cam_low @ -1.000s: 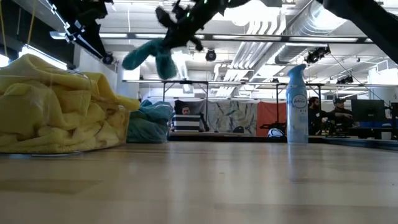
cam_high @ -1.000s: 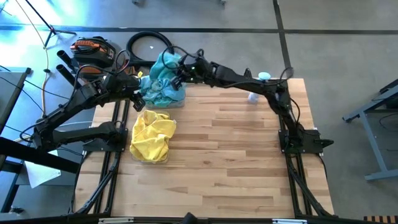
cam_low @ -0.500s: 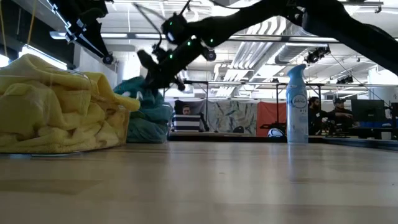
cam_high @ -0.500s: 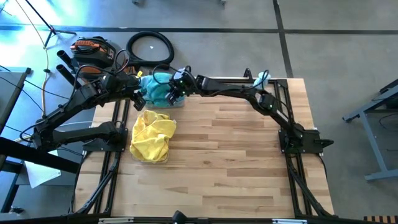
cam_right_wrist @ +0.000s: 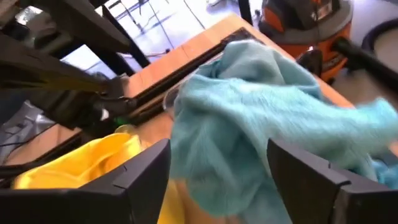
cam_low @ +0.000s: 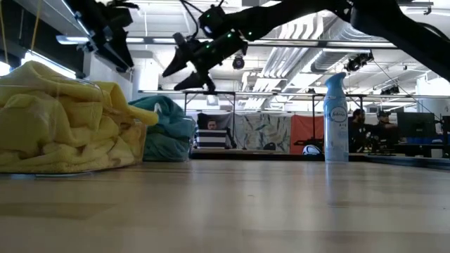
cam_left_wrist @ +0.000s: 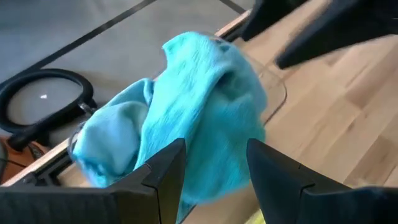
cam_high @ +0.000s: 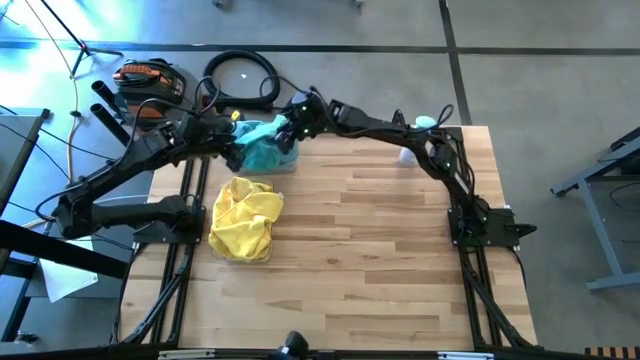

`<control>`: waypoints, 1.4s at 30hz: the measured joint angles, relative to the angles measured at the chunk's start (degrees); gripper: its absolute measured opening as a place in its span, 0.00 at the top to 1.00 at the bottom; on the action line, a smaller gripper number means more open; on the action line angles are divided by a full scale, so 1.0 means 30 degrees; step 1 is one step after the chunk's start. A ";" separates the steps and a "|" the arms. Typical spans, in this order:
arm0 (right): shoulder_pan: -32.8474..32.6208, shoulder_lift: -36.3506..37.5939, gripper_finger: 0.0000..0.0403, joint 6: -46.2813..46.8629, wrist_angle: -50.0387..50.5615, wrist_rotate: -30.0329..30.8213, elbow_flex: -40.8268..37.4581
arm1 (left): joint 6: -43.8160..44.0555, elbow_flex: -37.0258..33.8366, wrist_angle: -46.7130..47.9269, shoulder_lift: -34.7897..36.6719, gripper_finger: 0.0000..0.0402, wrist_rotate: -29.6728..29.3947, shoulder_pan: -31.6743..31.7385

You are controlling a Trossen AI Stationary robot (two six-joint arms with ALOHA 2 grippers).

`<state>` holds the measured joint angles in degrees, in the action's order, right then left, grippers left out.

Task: Sort microfiber towel by color & place in baskets
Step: Put the blue towel into the top transparent bin

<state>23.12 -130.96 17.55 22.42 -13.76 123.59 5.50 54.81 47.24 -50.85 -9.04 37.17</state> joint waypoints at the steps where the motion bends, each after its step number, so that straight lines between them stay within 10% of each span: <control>1: 0.0101 0.0185 0.34 0.0128 0.0392 -0.0205 0.0000 | 0.0257 0.0000 -0.0321 -0.0255 0.60 0.0000 0.0001; 28: 0.0143 0.8457 0.40 -0.3706 1.3475 0.3751 0.0015 | 1.1023 0.0171 -0.3694 -1.5147 0.60 0.1532 -0.0196; 42: -0.0112 0.9051 0.40 -0.3866 1.6153 0.4743 0.0007 | 1.2458 -0.0044 -0.2145 -0.9924 0.60 0.0607 0.0270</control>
<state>22.78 -103.81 5.96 70.88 0.47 123.61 42.87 54.68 40.80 -80.63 -7.22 37.98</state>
